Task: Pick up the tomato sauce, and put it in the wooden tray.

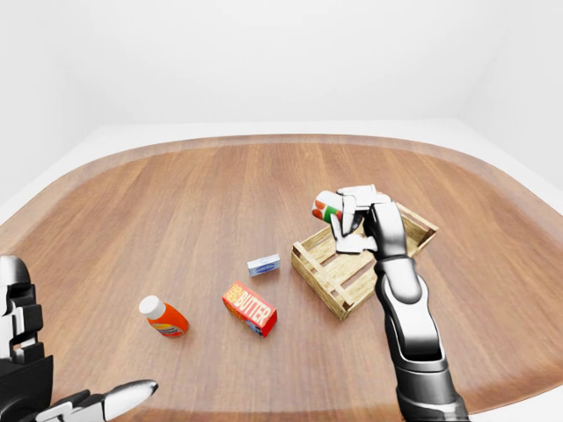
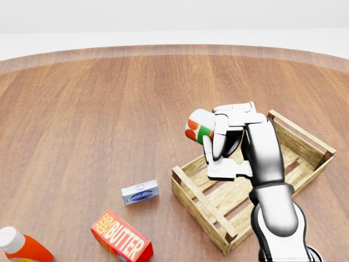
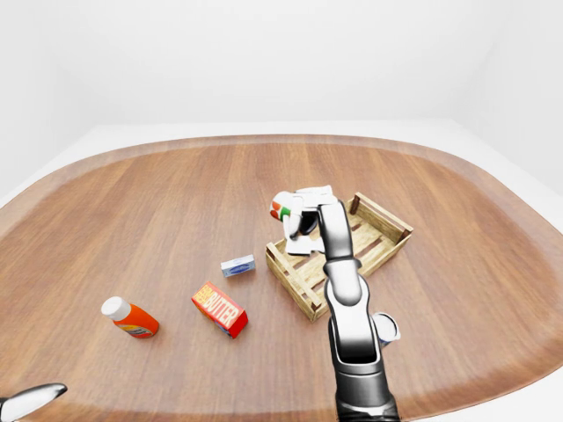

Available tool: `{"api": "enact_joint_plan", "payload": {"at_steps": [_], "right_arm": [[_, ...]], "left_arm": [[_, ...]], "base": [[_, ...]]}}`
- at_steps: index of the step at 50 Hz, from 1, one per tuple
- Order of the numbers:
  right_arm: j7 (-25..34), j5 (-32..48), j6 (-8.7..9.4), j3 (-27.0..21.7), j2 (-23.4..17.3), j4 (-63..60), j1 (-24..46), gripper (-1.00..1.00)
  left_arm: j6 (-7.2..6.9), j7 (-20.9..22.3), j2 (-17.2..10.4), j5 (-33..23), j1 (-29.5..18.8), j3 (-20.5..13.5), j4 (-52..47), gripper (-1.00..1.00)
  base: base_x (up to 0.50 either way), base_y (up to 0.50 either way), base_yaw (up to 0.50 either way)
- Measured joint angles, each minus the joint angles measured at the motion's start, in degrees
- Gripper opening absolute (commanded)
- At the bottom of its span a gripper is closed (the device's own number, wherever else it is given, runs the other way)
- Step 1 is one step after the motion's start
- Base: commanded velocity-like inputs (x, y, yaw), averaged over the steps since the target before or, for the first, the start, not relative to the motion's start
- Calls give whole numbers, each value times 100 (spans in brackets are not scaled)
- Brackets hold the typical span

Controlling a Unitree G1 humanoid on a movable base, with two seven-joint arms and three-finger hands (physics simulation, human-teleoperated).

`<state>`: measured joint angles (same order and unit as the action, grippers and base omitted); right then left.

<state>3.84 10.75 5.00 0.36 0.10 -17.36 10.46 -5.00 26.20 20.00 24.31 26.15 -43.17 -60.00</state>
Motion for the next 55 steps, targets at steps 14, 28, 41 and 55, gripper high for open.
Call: {"api": "enact_joint_plan", "payload": {"at_steps": [14, 28, 41, 55], "right_arm": [[-960, 519, -366, -39, -242, 3530, 1607, -100], [-1784, 853, -1000, -170, -617, 6654, 3014, -100], [-2190, 1059, -1000, -228, -907, 7983, 3669, -100], [-2417, 1408, -1000, -238, -1132, 8611, 3929, -100]], "left_arm": [[0, 48, 0, 24, -70, -111, 7, 100], [0, 88, 0, 7, -110, -155, 12, 100], [0, 103, 0, -33, -117, -139, 8, 100], [0, 95, 0, -54, -125, -125, 12, 100]], "base": [[0, 0, 0], [0, 0, 0], [0, 0, 0], [0, 0, 0]]}}
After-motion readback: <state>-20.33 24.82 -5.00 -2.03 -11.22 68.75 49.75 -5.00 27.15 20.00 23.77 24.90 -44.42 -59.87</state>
